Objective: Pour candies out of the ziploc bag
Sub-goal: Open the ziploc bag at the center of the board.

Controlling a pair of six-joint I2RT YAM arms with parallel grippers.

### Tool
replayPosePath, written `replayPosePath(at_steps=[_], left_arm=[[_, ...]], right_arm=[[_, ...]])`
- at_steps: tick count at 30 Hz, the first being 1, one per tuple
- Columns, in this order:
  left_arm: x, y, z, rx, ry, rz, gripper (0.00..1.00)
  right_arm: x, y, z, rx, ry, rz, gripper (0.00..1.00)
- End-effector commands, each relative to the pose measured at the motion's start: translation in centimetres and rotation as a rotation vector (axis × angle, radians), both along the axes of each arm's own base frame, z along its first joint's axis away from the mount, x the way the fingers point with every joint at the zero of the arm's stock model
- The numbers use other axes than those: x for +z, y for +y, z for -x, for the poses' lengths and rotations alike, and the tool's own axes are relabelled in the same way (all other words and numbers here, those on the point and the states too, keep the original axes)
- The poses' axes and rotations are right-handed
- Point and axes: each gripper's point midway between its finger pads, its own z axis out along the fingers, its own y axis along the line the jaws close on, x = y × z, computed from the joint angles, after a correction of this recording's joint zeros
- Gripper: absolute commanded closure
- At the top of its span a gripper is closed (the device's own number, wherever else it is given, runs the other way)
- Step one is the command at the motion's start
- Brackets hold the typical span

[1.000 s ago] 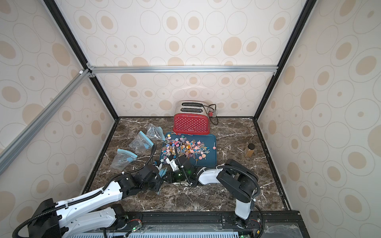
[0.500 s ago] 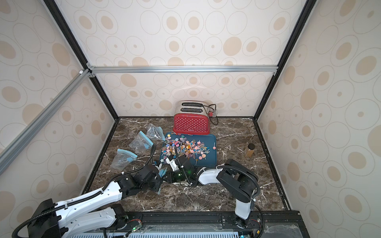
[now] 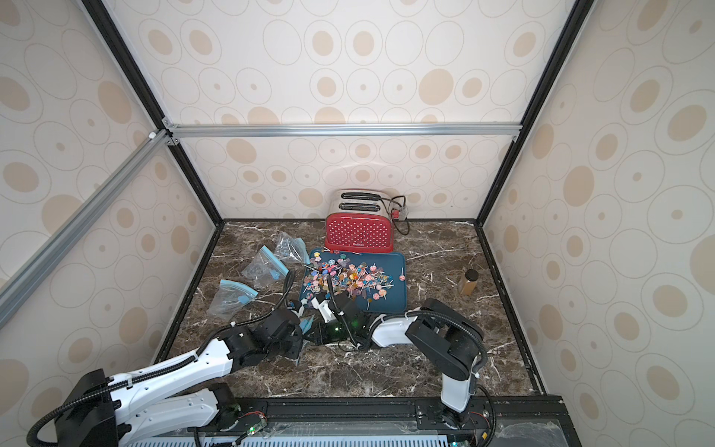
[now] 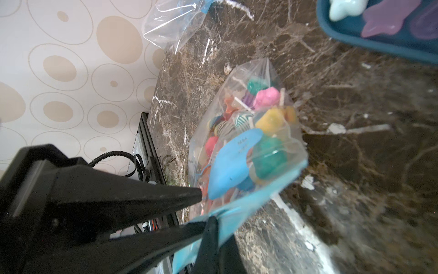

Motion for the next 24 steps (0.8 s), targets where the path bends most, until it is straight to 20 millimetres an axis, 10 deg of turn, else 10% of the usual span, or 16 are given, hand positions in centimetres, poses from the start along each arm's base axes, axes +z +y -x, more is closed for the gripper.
replayPosePath(at_steps=[1,18,24], left_arm=[[0.4,0.1,-1.1,0.035,-0.033,-0.014,0.78],[-0.1,-1.9,-0.4,-0.019,0.023,0.074,0.80],[-0.4,-2.5,-0.4,-0.026,0.031,0.091,1.00]], right_arm=[[0.7,1.1,0.8,0.050,-0.015,-0.027,1.00],[0.8,1.5,1.0,0.058,-0.018,-0.025,1.00],[0.7,1.6,1.0,0.054,-0.017,-0.014,1.00]])
